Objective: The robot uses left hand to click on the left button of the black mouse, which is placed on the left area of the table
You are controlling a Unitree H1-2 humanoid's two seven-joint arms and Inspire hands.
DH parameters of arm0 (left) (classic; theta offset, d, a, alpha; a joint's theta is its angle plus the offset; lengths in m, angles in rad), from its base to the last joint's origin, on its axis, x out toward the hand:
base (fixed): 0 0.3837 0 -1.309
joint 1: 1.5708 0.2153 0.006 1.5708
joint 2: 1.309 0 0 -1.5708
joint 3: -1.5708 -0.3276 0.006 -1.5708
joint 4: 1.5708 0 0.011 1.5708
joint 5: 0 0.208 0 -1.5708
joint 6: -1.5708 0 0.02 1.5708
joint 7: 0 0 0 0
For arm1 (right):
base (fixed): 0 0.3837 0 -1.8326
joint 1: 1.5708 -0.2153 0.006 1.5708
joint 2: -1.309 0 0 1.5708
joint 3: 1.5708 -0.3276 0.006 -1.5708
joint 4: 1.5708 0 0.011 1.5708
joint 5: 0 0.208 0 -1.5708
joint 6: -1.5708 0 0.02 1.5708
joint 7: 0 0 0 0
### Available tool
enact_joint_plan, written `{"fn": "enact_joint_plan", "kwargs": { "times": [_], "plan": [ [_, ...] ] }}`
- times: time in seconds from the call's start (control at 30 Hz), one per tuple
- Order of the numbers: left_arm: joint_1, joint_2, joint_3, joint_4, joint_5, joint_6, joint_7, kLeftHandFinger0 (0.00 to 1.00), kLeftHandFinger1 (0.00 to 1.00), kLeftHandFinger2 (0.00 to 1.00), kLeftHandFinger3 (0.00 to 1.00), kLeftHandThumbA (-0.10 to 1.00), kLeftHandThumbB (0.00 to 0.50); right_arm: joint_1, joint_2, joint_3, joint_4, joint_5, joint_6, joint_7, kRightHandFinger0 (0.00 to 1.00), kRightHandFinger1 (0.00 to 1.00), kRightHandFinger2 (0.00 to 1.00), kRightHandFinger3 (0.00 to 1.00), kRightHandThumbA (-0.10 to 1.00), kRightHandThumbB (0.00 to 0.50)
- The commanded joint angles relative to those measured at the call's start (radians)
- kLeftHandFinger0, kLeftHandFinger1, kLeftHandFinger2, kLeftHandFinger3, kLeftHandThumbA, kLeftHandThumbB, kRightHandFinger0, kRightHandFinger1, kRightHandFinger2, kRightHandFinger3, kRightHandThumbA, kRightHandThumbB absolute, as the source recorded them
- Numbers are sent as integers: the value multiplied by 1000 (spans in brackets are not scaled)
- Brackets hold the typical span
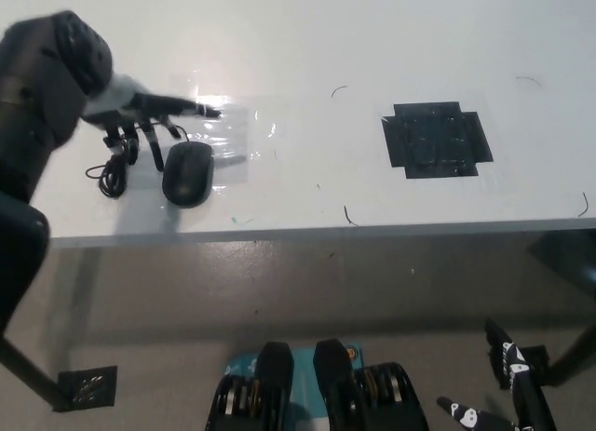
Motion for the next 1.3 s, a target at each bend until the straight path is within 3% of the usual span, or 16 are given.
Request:
{"fn": "enact_joint_plan", "kwargs": {
  "times": [0.0,0.07,0.2,0.33,0.37,0.43,0.47,0.6,0.67,0.77,0.83,0.97,1.03,1.13,1.23,1.27],
  "plan": [
    [-163,140,84,-134,-68,21,-72,47,267,552,1000,1000,487,1,0,-5,-4,1,-30,1,1000,1000,1000,1000,1000,363],
    [-149,216,194,-337,-143,130,-113,0,174,523,1000,1000,499,7,0,-9,-2,2,-29,-2,1000,1000,1000,1000,1000,355],
    [-53,311,365,-700,-287,293,-186,92,276,584,1000,1000,500,16,3,-8,7,8,-36,0,1000,1000,1000,1000,1000,360],
    [216,320,654,-1186,-560,341,-98,103,139,365,1000,1000,417,22,7,-5,33,7,-50,-2,1000,1000,1000,1000,1000,361],
    [276,323,684,-1261,-665,341,-53,178,121,306,1000,1000,401,27,8,-4,37,8,-53,-1,1000,1000,1000,1000,1000,363],
    [409,334,741,-1422,-832,341,37,726,210,306,1000,1000,388,33,11,-3,43,10,-59,-3,1000,1000,1000,1000,1000,368],
    [500,338,781,-1531,-912,341,104,801,286,318,1000,1000,402,38,14,-1,46,10,-60,-4,1000,1000,1000,1000,1000,368],
    [794,276,920,-1843,-1078,341,242,1000,650,602,1000,1000,422,47,13,6,47,4,-60,-7,1000,1000,1000,1000,1000,335],
    [961,181,1001,-1988,-1122,341,249,1000,934,957,1000,1000,434,51,12,9,45,2,-60,-10,1000,1000,1000,1000,1000,313],
    [1316,73,1003,-2170,-1129,178,342,1000,1000,1000,1000,1000,489,43,17,12,55,-8,-60,-15,1000,1000,1000,1000,1000,318],
    [1470,28,940,-2217,-1074,46,373,1000,1000,1000,1000,1000,433,28,20,12,67,1,-60,-13,1000,1000,1000,1000,1000,326],
    [1662,-110,830,-2102,-933,-287,300,1000,1000,1000,1000,1000,500,19,13,16,63,1,-60,-10,1000,1000,1000,1000,1000,308],
    [1773,-201,789,-2061,-834,-386,317,1000,1000,1000,1000,1000,347,27,17,14,42,11,-60,-17,1000,1000,1000,1000,1000,314],
    [1823,-335,751,-1896,-681,-561,353,1000,1000,1000,1000,1000,349,21,23,21,36,27,-60,-15,1000,1000,1000,1000,1000,299],
    [1820,-395,770,-1773,-594,-599,353,1000,1000,1000,1000,1000,271,20,40,19,34,46,-60,-13,1000,1000,1000,1000,1000,293],
    [1815,-404,771,-1737,-564,-599,369,1000,1000,1000,1000,1000,308,21,44,19,34,48,-60,-14,1000,1000,1000,1000,1000,286]
  ]
}}
